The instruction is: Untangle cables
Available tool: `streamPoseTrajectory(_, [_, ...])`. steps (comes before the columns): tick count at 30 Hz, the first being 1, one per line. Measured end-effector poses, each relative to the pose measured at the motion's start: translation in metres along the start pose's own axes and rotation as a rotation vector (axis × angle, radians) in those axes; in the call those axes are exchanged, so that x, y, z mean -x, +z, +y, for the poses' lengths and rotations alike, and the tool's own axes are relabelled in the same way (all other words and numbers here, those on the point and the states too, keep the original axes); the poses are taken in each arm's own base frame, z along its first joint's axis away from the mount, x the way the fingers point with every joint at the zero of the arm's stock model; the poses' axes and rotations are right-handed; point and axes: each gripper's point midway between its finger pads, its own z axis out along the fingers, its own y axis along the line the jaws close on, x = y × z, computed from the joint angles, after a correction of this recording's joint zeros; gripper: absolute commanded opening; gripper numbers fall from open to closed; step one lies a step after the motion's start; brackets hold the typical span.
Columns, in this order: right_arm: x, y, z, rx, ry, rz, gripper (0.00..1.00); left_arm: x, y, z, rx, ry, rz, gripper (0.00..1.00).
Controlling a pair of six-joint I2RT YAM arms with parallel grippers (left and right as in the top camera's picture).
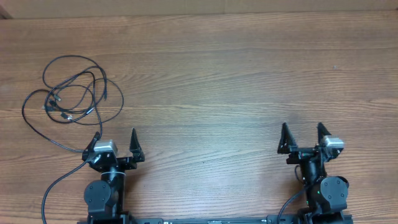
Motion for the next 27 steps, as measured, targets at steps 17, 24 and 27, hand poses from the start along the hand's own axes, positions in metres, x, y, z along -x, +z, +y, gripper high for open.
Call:
streamPoseTrajectory(17, [-0.007, -0.001, 0.018, 0.109, -0.201, 0.024, 1.00, 0.000, 0.000, 0.000, 0.000, 0.000, 0.000, 0.99])
streamPoseTrajectory(24, [-0.007, -0.001, 0.019, 0.115, -0.202, 0.023, 1.00, 0.000, 0.000, 0.000, 0.000, 0.000, 0.000, 0.99])
streamPoseTrajectory(27, [-0.007, -0.001, 0.019, 0.115, -0.201, 0.023, 1.00, 0.000, 0.000, 0.000, 0.000, 0.000, 0.000, 1.00])
